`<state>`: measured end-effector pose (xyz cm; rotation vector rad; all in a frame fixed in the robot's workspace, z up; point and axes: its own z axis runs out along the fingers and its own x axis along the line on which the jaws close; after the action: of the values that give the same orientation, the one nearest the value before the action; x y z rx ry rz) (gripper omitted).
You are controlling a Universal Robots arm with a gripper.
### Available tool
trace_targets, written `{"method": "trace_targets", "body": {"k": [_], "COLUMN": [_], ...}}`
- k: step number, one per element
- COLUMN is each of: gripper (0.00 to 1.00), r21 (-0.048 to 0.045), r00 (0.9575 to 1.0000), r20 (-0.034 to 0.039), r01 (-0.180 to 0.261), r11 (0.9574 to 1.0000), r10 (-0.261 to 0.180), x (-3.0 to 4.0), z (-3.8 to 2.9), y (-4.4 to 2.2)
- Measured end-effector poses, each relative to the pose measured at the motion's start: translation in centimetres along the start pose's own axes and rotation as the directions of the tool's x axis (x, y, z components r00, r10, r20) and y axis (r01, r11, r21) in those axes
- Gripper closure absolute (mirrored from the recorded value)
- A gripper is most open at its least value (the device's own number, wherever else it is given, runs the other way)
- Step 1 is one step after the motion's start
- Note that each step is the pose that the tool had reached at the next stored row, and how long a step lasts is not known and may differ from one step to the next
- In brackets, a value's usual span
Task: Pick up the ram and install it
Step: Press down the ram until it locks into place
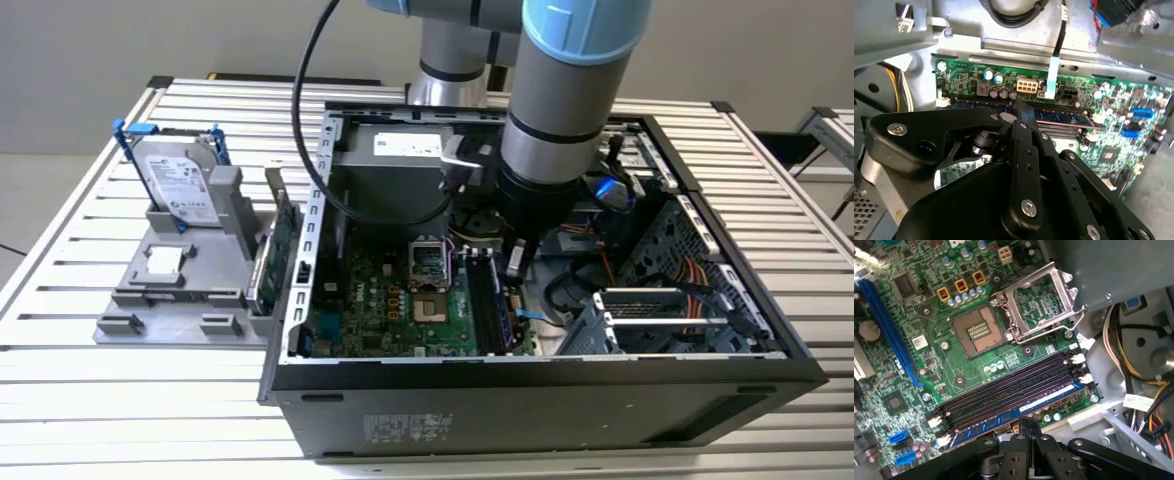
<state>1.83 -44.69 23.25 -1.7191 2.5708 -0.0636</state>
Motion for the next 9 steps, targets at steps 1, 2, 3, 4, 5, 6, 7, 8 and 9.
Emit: {"method": "trace_targets", "body": {"k": [1,2,3,4,5,6,7,8,9], "gripper": [1.00,1.00,1.00,1.00,1.00,1.00,1.00,1.00,1.00], "r21": [-0.0003,-0.0004,-0.0006,-0.0007,-0.0009,-0.0010,-0.0011,-0.0012,-0.0013], "r00": [0.9999,0.9995,0.9992,0.9987,0.9982,0.9975,0.9968,0.9961,0.9958], "r20": [0.0009,0.0016,0.0024,0.0029,0.0036,0.0043,0.0047,0.0053,0.0055], "r01": [0.017,0.031,0.041,0.051,0.061,0.071,0.080,0.088,0.091], "r11": [0.9999,0.9995,0.9992,0.9987,0.9982,0.9975,0.9968,0.9961,0.9958], "r10": [-0.017,-0.031,-0.041,-0.051,-0.061,-0.071,-0.080,-0.088,-0.091], "x": [0.02,0.03,0.06,0.09,0.12,0.15,0.17,0.18,0.19], "z": [0.05,0.08,0.12,0.16,0.20,0.25,0.37,0.55,0.60], "y": [0.03,0.07,0.13,0.21,0.28,0.37,0.42,0.44,0.45]}}
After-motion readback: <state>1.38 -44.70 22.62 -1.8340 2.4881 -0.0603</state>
